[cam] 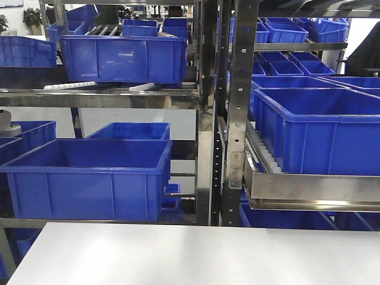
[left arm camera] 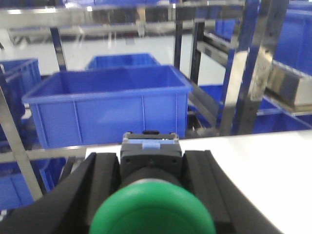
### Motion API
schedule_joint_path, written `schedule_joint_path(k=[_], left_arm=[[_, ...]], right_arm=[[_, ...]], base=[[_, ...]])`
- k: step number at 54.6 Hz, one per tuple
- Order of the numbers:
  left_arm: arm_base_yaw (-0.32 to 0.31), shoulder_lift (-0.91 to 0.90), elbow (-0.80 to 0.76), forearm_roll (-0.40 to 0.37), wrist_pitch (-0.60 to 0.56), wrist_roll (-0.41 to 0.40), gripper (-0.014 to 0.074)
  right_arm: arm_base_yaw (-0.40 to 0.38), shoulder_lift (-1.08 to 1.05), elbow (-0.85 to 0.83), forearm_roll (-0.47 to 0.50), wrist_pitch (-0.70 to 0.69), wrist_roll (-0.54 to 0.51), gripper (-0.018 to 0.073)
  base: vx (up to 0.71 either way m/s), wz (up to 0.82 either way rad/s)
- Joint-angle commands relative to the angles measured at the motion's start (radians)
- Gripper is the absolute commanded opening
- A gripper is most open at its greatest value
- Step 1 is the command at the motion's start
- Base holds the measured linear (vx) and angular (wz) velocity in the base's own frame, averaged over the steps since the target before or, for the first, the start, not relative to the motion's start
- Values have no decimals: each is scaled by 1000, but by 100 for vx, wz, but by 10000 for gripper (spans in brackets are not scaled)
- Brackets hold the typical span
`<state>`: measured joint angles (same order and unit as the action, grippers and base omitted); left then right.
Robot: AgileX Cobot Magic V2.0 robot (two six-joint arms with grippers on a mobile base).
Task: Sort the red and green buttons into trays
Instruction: 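Drive the base away from the table holding both buttons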
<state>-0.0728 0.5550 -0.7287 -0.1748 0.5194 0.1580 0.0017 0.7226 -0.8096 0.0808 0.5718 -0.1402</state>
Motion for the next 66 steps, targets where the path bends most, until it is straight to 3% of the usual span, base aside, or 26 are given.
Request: schedule_joint_path(k=[1,66], left_arm=[[-1,-2,-25,-16,-55,-3,-3],[-1,-2,-25,-16,-52,-3,-3]], right_arm=[[-3,-4,-29,-6,-84,-2,-9],[-3,-2,-29,-6,-84,2,-9]], base=[[0,0],[-1,-2]])
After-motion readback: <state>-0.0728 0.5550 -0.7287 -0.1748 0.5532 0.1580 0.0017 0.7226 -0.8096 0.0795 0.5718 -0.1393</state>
